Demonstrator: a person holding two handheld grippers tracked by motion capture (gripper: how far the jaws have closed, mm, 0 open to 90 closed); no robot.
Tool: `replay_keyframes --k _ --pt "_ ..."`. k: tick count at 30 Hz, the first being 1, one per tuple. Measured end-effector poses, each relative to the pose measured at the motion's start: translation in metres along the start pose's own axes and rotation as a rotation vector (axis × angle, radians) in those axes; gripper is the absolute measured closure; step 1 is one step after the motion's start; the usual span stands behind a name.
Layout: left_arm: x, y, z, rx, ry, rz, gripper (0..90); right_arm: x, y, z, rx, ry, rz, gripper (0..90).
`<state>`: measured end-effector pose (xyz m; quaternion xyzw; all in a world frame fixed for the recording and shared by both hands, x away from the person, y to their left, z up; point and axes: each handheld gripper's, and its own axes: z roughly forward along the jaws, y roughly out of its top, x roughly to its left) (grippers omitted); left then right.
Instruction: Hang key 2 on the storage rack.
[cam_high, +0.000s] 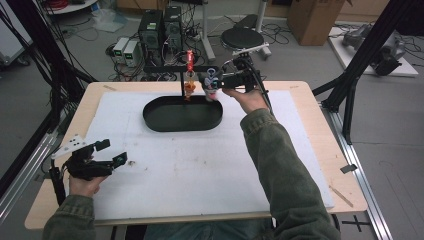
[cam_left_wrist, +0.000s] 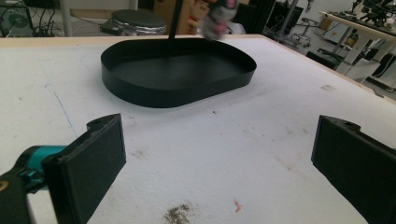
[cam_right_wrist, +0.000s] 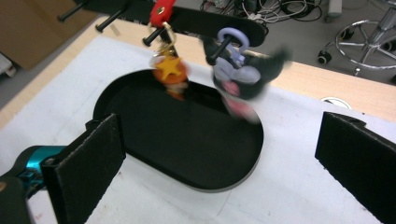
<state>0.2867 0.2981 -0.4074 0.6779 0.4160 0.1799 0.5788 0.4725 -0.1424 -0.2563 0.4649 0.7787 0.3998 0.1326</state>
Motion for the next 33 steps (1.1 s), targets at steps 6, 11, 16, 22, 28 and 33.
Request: replay_keyframes --k 6,11,16,22,28,33 --pt "0.0 0.0 0.0 -0.004 -0.001 -0.002 3.4 0.008 -0.014 -0.005 -0.004 0.039 -0.034 0.7" --pt "-0.001 0.0 0.0 -0.003 -0.001 -0.002 3.4 0.004 -0.029 -0.003 0.007 0.03 -0.048 0.7" --pt "0.0 0.0 0.0 -0.001 0.0 0.0 3.4 0.001 -0.037 -0.005 0.001 0.042 -0.072 2.2" --pt "0.0 0.0 0.0 0.005 -0.002 0.003 3.4 -0.007 -0.052 -0.008 -0.003 0.042 -0.059 2.2" --pt "-0.001 0.0 0.0 0.007 -0.002 0.0 3.4 -0.016 -0.066 -0.012 -0.025 0.039 -0.027 2.2" --pt "-0.002 0.0 -0.001 0.01 -0.001 0.003 3.4 -0.019 -0.077 -0.019 -0.055 0.05 -0.026 2.2"
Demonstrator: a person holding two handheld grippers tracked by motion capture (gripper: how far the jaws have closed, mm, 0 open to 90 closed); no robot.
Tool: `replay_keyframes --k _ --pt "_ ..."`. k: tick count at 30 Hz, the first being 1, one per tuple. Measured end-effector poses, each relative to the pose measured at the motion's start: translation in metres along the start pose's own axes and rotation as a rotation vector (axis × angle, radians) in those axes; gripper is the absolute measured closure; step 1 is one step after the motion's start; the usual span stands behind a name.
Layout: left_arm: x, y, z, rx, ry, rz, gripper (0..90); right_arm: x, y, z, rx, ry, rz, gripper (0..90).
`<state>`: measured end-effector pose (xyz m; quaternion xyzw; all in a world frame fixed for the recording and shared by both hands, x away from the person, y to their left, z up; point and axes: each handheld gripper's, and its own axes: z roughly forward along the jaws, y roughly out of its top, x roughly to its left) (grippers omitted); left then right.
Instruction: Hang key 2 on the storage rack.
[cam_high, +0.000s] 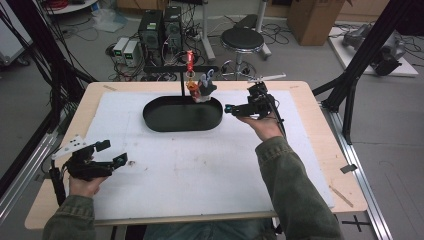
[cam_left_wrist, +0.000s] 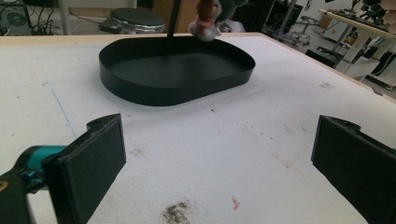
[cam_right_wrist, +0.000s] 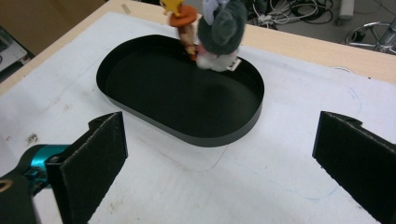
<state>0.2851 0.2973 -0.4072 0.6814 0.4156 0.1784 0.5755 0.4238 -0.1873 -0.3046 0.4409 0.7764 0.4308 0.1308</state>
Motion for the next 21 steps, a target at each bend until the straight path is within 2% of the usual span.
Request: replay_keyframes --k 10,21 --pt "-0.001 -0.001 0.0 0.006 0.001 0.003 3.4 -0.005 -0.022 -0.009 0.001 0.013 0.025 2.2" --pt "-0.003 -0.002 0.001 0.031 -0.007 0.001 3.4 -0.006 -0.046 -0.023 -0.038 0.024 0.0 2.2"
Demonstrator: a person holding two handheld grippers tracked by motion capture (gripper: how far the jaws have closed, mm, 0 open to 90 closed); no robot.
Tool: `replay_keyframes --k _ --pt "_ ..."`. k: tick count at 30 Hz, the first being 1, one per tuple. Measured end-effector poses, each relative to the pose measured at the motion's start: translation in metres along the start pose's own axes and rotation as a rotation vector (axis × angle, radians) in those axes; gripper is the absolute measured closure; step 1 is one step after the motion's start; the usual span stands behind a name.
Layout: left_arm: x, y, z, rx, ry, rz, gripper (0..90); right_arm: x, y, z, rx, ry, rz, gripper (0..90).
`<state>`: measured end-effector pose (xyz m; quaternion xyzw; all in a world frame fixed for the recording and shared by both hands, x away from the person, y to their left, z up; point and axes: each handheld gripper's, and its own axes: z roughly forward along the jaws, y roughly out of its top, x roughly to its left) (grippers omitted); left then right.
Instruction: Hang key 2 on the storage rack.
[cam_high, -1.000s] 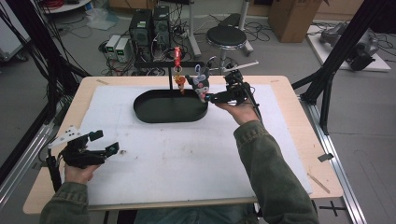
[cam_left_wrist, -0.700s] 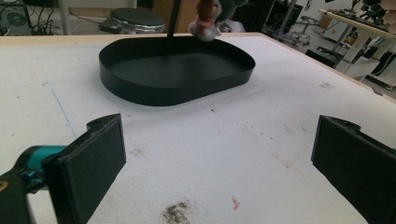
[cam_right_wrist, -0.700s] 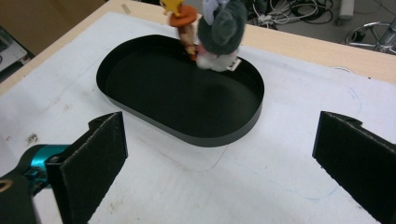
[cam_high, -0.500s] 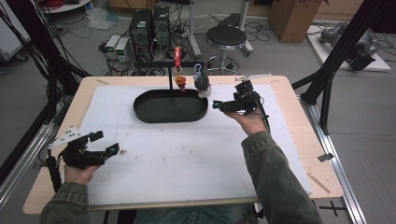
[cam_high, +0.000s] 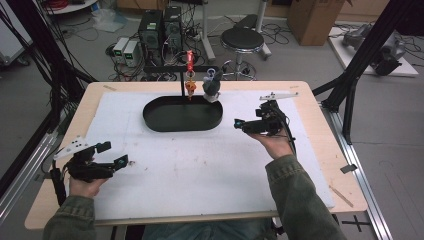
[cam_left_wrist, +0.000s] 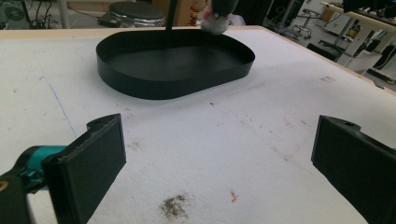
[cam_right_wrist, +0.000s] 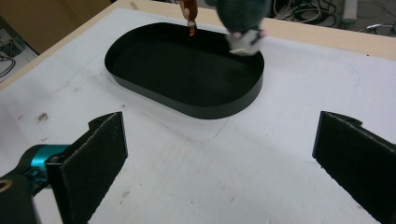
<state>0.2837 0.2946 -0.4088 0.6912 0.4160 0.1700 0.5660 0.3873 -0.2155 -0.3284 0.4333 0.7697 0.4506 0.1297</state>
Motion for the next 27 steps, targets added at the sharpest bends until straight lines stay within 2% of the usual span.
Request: replay_keyframes --k 6,10,15,18,22,27 --pt "-0.002 -0.001 0.001 0.02 -0.001 0.012 3.4 -0.003 -0.011 -0.006 -0.028 -0.023 -0.001 2.2" --pt "-0.003 -0.001 0.001 0.024 0.0 0.01 3.4 -0.005 -0.023 -0.008 -0.036 -0.014 0.021 2.2" --pt "-0.004 -0.002 0.002 0.033 0.002 0.016 3.4 -0.009 -0.039 -0.008 -0.022 -0.021 0.014 2.3" --pt "-0.004 -0.002 0.002 0.042 0.004 0.02 3.4 -0.011 -0.045 -0.012 -0.034 0.003 0.04 2.4" --pt "-0.005 -0.003 0.002 0.048 0.005 0.021 3.4 -0.013 -0.052 -0.017 -0.048 0.004 0.034 2.4" --pt "-0.005 -0.003 0.002 0.052 0.011 0.021 3.4 -0.015 -0.061 -0.024 -0.063 -0.051 0.02 2.5"
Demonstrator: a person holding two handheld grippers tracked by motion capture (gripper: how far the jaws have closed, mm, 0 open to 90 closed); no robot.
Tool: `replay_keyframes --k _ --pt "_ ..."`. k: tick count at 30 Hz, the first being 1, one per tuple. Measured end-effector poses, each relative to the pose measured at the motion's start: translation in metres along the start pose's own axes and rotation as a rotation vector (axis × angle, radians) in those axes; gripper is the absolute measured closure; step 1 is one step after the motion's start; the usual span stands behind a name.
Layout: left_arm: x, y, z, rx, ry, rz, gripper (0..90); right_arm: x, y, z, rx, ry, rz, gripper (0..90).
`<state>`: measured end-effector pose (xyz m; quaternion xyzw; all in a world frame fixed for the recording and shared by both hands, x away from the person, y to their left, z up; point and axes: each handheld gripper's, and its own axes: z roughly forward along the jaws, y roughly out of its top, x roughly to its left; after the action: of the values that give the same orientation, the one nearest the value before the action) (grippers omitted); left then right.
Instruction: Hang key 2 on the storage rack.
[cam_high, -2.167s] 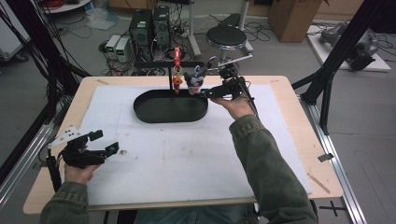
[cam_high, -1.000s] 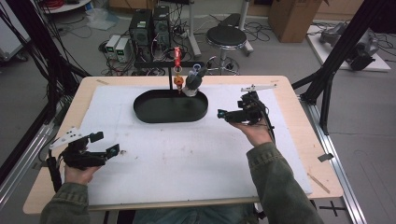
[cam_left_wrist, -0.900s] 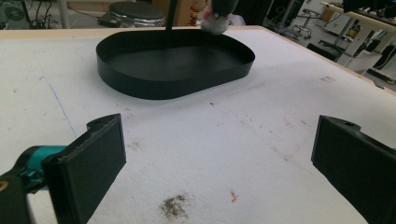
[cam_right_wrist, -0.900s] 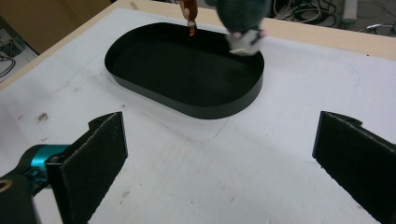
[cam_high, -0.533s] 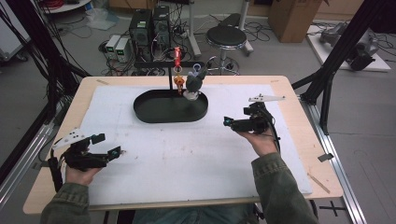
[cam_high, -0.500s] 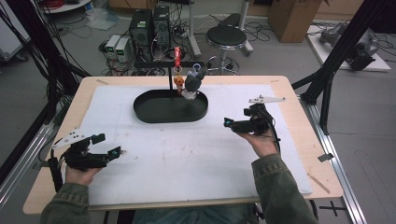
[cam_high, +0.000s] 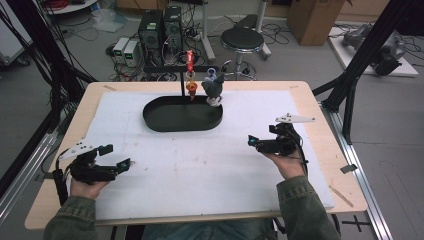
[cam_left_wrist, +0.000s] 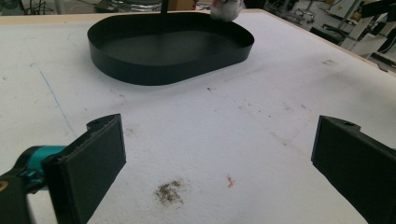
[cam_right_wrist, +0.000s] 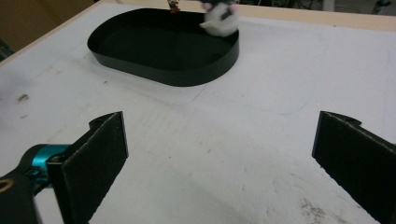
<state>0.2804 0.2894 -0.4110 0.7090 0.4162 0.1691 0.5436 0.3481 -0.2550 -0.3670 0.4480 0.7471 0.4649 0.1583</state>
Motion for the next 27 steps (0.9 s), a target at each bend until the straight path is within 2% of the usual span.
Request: replay_keyframes --k 3,7,12,16,23,27 --pt "0.0 0.0 0.0 0.008 0.0 0.004 3.4 -0.001 -0.006 -0.004 -0.017 -0.026 -0.024 2.5" --pt "-0.001 0.0 0.0 0.012 -0.001 0.006 3.4 -0.005 -0.015 -0.008 -0.029 -0.043 -0.018 2.5" --pt "-0.001 -0.001 0.001 0.015 -0.002 0.008 3.4 -0.012 -0.025 -0.016 -0.112 -0.051 0.007 2.5" --pt "-0.001 -0.001 0.001 0.016 -0.001 0.008 3.4 -0.017 -0.032 -0.023 -0.152 -0.04 0.013 2.5" --pt "-0.001 -0.001 0.002 0.019 -0.001 0.006 3.4 -0.023 -0.044 -0.027 -0.138 -0.049 0.022 2.5" --pt "-0.001 0.0 0.002 0.018 -0.001 0.005 3.4 -0.025 -0.048 -0.028 -0.142 -0.059 -0.003 2.5"
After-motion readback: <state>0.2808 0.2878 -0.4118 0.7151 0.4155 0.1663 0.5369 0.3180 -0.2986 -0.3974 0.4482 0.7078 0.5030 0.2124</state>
